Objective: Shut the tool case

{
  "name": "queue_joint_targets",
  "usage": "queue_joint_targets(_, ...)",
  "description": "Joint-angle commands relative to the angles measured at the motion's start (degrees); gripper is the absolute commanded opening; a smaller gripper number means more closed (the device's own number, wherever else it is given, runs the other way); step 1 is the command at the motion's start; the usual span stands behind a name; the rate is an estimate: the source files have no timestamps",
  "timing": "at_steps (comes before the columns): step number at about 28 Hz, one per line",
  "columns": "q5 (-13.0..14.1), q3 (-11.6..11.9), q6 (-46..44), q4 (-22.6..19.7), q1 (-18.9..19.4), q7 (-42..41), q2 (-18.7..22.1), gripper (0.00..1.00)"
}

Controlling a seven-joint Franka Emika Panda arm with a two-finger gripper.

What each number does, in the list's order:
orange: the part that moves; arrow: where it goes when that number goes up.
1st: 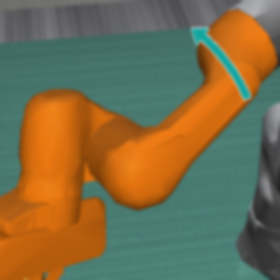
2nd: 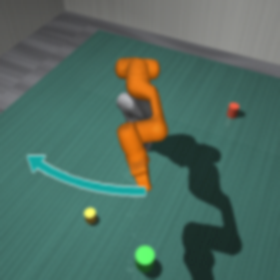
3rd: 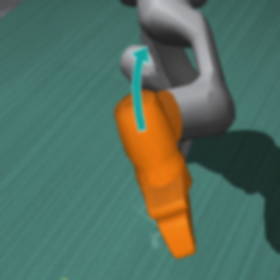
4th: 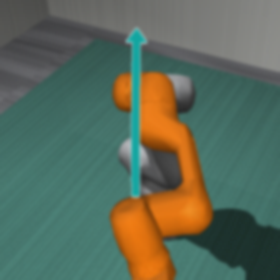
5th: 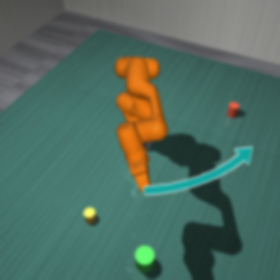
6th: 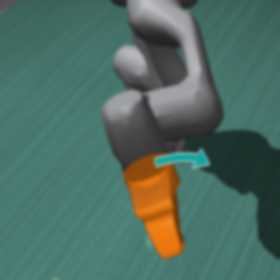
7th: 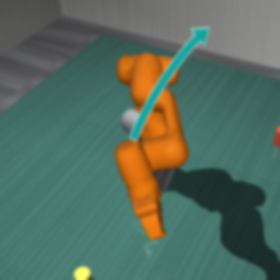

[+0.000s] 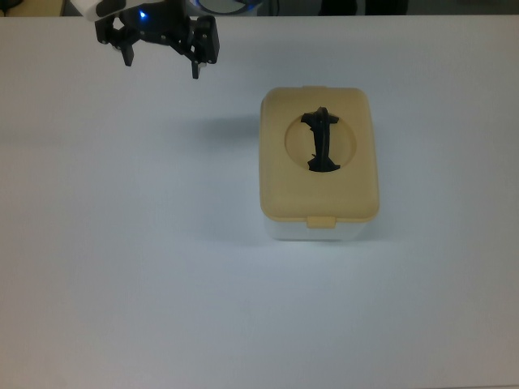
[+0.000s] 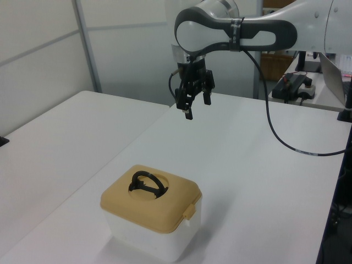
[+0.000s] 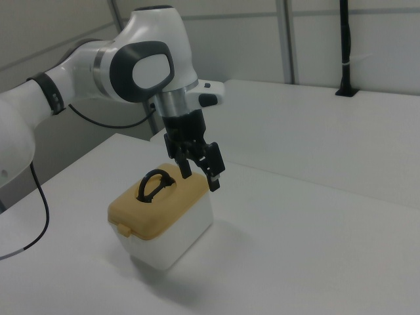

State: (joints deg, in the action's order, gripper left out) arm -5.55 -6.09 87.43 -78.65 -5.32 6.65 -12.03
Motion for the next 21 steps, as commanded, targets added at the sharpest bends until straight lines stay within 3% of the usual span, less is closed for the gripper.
queue_joint_targets(1,-0.43,-0.06,-1.12,-0.45,-0.57,-1.29,0.78,1.0)
queue_joint_targets(21,-0.43,-0.15,-0.77,-0.63,-0.57,-0.93,0.25,1.0)
